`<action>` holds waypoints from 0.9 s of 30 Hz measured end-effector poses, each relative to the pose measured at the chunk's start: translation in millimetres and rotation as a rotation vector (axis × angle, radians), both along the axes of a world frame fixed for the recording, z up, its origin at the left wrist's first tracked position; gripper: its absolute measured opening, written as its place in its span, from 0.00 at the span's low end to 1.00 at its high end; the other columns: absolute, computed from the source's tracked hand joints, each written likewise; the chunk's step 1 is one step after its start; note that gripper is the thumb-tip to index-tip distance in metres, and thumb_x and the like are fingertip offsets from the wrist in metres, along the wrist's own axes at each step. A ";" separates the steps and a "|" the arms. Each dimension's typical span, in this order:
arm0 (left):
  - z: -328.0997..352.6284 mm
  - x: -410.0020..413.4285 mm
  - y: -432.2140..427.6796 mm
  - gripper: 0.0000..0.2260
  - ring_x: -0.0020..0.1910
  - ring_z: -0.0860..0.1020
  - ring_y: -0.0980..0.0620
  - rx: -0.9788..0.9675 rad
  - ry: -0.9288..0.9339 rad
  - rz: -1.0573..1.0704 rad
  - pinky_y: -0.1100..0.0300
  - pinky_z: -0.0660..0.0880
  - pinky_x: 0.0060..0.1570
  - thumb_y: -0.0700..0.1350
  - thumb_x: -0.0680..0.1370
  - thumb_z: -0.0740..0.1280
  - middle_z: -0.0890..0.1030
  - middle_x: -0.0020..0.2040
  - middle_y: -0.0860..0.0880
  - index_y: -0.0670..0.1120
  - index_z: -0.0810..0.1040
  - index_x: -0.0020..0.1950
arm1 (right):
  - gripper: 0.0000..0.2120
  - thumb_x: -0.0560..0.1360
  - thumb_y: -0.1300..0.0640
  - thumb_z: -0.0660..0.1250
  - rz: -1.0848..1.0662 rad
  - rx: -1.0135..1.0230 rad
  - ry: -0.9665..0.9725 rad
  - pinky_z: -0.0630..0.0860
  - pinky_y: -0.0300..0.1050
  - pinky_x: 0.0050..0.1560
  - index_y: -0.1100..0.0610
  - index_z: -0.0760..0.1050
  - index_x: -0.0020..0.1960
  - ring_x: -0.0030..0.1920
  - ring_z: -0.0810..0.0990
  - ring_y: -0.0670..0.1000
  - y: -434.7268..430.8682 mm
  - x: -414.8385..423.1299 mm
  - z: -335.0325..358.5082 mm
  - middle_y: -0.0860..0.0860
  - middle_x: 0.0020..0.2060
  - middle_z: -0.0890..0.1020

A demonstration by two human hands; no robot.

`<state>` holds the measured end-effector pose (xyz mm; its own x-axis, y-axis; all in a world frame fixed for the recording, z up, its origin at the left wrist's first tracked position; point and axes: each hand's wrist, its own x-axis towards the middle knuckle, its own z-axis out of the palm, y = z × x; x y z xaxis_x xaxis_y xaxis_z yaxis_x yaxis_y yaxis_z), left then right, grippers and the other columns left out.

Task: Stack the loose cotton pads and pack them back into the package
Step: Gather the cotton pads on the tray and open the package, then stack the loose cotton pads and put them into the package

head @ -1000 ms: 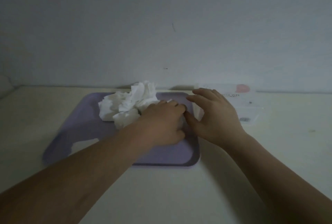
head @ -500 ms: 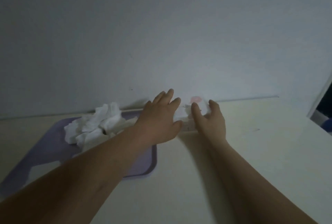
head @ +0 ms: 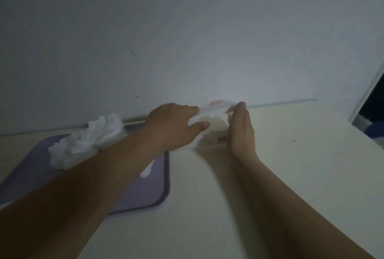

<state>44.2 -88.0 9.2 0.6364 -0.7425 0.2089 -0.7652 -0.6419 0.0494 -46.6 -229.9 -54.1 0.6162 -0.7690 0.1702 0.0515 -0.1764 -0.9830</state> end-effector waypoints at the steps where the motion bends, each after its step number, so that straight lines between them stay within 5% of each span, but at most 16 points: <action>1: 10.3 0.0 -0.6 0.25 0.62 0.80 0.44 0.007 0.011 0.026 0.50 0.76 0.60 0.70 0.79 0.59 0.82 0.64 0.50 0.57 0.77 0.68 | 0.29 0.85 0.38 0.44 -0.016 0.008 0.008 0.69 0.40 0.63 0.51 0.71 0.74 0.58 0.78 0.45 0.6 0.6 -0.6 0.50 0.67 0.79; 4: 40.9 10.0 -5.7 0.22 0.50 0.79 0.46 -0.126 0.043 0.082 0.54 0.75 0.49 0.70 0.78 0.60 0.83 0.53 0.51 0.55 0.80 0.57 | 0.20 0.84 0.45 0.55 -0.214 -0.362 0.066 0.73 0.54 0.66 0.55 0.77 0.66 0.64 0.78 0.57 2.9 2.6 -0.3 0.53 0.63 0.81; 7: 52.6 32.3 -4.9 0.13 0.42 0.82 0.48 -0.446 0.204 0.150 0.58 0.76 0.40 0.58 0.79 0.68 0.82 0.46 0.51 0.49 0.81 0.50 | 0.09 0.76 0.52 0.67 -0.284 -0.859 -0.053 0.75 0.56 0.57 0.56 0.82 0.50 0.50 0.80 0.56 22.6 5.1 1.6 0.52 0.48 0.83; 9: 42.8 43.9 1.4 0.10 0.42 0.84 0.47 -0.593 0.399 0.192 0.57 0.82 0.36 0.48 0.78 0.72 0.82 0.53 0.47 0.47 0.80 0.57 | 0.09 0.74 0.50 0.67 -0.122 -0.940 -0.048 0.77 0.51 0.46 0.54 0.82 0.41 0.40 0.79 0.53 40.5 1.7 1.9 0.49 0.38 0.82; 12: 22.5 53.5 19.0 0.28 0.60 0.80 0.47 -0.611 0.487 0.199 0.50 0.81 0.60 0.44 0.75 0.73 0.75 0.69 0.48 0.48 0.71 0.75 | 0.11 0.71 0.46 0.66 0.111 -0.972 0.053 0.75 0.46 0.35 0.51 0.82 0.37 0.35 0.81 0.53 55.0 -5.2 4.7 0.46 0.33 0.83; 14: 15.1 49.6 38.1 0.27 0.63 0.78 0.49 -0.564 0.403 0.202 0.53 0.76 0.64 0.42 0.77 0.72 0.74 0.71 0.50 0.49 0.71 0.75 | 0.12 0.69 0.45 0.65 0.194 -1.037 0.068 0.77 0.47 0.39 0.50 0.84 0.40 0.37 0.83 0.54 57.8 -7.5 6.9 0.47 0.34 0.85; 18: -0.8 22.5 99.8 0.06 0.42 0.83 0.57 -0.430 0.242 0.129 0.62 0.78 0.46 0.43 0.77 0.70 0.85 0.45 0.56 0.52 0.85 0.48 | 0.17 0.64 0.48 0.64 0.313 -1.130 0.130 0.78 0.49 0.47 0.51 0.85 0.47 0.40 0.84 0.57 64.5 -5.8 7.2 0.48 0.38 0.87; 21: -23.2 4.0 143.2 0.07 0.36 0.78 0.56 -0.293 0.222 0.087 0.57 0.76 0.41 0.49 0.74 0.66 0.83 0.38 0.53 0.50 0.81 0.39 | 0.16 0.64 0.52 0.63 0.269 -1.179 0.107 0.76 0.49 0.52 0.53 0.86 0.45 0.40 0.82 0.59 65.9 -3.8 5.9 0.50 0.37 0.85; 23: -40.2 -1.3 165.4 0.10 0.43 0.76 0.65 -0.240 0.299 0.064 0.67 0.74 0.49 0.52 0.72 0.71 0.84 0.51 0.56 0.52 0.83 0.51 | 0.15 0.64 0.53 0.62 0.212 -1.220 0.096 0.74 0.53 0.59 0.55 0.85 0.43 0.43 0.82 0.60 69.4 -2.1 5.9 0.51 0.39 0.86; 24: -47.6 -1.0 169.5 0.21 0.52 0.75 0.69 -0.234 0.314 0.056 0.71 0.71 0.57 0.53 0.70 0.74 0.81 0.61 0.57 0.53 0.81 0.63 | 0.16 0.64 0.54 0.62 0.187 -1.238 0.101 0.74 0.56 0.61 0.55 0.85 0.44 0.45 0.82 0.60 70.4 -2.4 6.1 0.51 0.42 0.86; 27: -60.4 5.5 169.7 0.34 0.69 0.73 0.55 -0.256 0.283 0.056 0.60 0.69 0.70 0.56 0.69 0.76 0.75 0.71 0.54 0.54 0.73 0.74 | 0.14 0.68 0.55 0.68 0.158 -1.254 0.021 0.74 0.58 0.62 0.56 0.85 0.52 0.54 0.81 0.61 85.0 -1.8 7.0 0.54 0.52 0.85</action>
